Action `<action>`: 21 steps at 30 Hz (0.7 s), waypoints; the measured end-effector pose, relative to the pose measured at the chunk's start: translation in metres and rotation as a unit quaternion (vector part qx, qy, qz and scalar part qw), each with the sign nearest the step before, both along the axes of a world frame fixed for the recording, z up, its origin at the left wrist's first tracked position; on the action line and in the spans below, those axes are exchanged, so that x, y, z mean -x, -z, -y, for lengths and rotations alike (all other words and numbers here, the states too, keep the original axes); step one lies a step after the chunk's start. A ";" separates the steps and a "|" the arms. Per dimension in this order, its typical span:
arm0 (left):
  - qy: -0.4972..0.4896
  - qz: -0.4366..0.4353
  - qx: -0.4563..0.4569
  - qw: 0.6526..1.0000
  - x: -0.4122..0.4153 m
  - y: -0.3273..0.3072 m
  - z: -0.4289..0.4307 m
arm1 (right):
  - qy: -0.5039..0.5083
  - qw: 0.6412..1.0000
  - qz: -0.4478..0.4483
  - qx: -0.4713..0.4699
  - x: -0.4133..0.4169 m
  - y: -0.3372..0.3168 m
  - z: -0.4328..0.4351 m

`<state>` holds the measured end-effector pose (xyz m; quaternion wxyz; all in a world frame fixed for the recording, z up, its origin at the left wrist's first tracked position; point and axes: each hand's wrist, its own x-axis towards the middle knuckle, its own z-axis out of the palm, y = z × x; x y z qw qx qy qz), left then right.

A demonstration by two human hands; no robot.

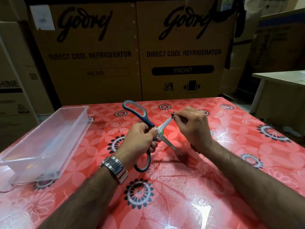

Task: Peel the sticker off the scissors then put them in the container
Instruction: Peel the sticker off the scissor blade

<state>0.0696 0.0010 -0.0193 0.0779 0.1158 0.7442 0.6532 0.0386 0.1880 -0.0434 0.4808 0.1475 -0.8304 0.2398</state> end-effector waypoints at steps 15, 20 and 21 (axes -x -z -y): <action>-0.001 0.012 0.006 1.000 0.003 0.002 0.001 | 0.012 1.000 0.017 -0.003 0.003 0.000 -0.006; -0.013 0.009 0.014 1.000 0.003 0.005 -0.003 | -0.021 0.999 -0.006 -0.023 -0.017 0.004 0.009; -0.012 0.006 0.014 1.000 0.003 0.005 -0.003 | -0.029 0.998 -0.009 -0.051 -0.025 0.006 0.018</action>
